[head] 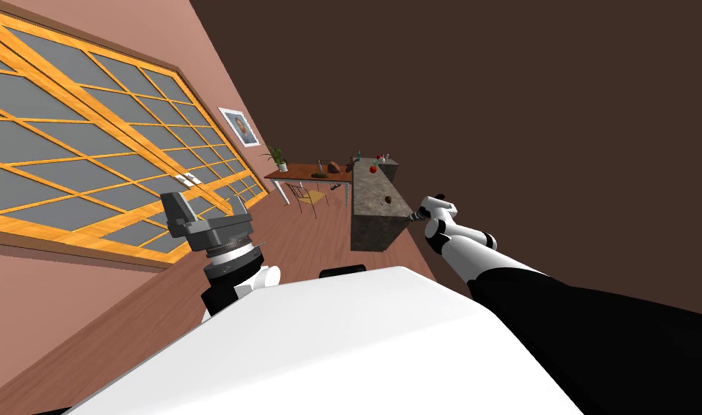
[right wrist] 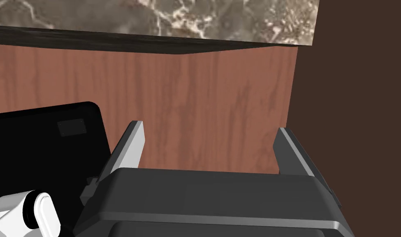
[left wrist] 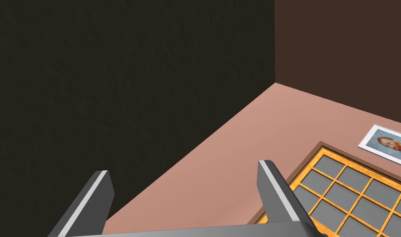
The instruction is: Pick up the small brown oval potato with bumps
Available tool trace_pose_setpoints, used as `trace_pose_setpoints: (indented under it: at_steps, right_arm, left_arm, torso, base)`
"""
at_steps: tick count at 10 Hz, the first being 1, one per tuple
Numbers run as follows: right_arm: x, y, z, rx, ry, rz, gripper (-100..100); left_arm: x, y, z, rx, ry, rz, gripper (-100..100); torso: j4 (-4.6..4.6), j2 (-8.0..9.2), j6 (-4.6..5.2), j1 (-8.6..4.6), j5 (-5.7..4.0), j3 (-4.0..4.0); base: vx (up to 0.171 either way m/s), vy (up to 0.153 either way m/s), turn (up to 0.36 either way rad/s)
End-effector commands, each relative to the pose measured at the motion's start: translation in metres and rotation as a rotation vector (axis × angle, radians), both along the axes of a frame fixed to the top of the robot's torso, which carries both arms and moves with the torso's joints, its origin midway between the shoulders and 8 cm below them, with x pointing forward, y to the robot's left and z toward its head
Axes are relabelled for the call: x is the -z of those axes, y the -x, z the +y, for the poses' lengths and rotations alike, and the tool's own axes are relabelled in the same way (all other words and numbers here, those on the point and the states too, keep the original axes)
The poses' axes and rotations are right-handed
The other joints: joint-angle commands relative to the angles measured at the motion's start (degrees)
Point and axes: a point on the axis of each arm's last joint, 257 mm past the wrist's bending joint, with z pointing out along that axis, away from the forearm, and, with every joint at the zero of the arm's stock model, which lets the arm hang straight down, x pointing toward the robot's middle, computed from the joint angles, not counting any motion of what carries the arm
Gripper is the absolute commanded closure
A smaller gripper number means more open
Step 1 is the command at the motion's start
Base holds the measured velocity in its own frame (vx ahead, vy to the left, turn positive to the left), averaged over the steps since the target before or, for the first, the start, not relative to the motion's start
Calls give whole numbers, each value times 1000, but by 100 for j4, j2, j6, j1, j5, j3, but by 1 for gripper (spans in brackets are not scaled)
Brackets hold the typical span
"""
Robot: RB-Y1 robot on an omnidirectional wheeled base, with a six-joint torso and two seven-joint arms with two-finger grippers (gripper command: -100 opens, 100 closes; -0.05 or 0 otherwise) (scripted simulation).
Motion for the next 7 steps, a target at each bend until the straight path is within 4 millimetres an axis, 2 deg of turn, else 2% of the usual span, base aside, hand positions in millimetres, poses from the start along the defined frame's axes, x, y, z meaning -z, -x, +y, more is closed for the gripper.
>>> trace_pose_setpoints:
  at_steps: [1, 3, 4, 6, 7]
  right_arm:
    - [5, 5, 3, 15, -28, 16, -100]
    - [10, 15, 8, 42, -73, 38, -100]
    - [12, 21, 12, 64, -107, 52, -100]
    - [9, 24, 15, 95, -149, 55, -100]
    - [3, 21, 14, 104, -155, 42, -100]
  left_arm:
    - [0, 0, 0, 0, 0, 0, 0]
    - [0, 0, 0, 0, 0, 0, 0]
    - [0, 0, 0, 0, 0, 0, 0]
    - [0, 0, 0, 0, 0, 0, 0]
    - [0, 0, 0, 0, 0, 0, 0]
  torso:
    - [0, 0, 0, 0, 0, 0]
    - [1, 10, 8, -9, -3, 4]
    - [-1, -7, 0, 0, 0, -4]
    - [-17, -75, -2, 4, 1, -43]
    - [-22, -96, -2, -9, -1, -56]
  base:
    - [103, 7, 137]
    - [84, 16, 101]
    - [218, 31, 328]
    - [332, 2, 267]
    - [326, -143, 236]
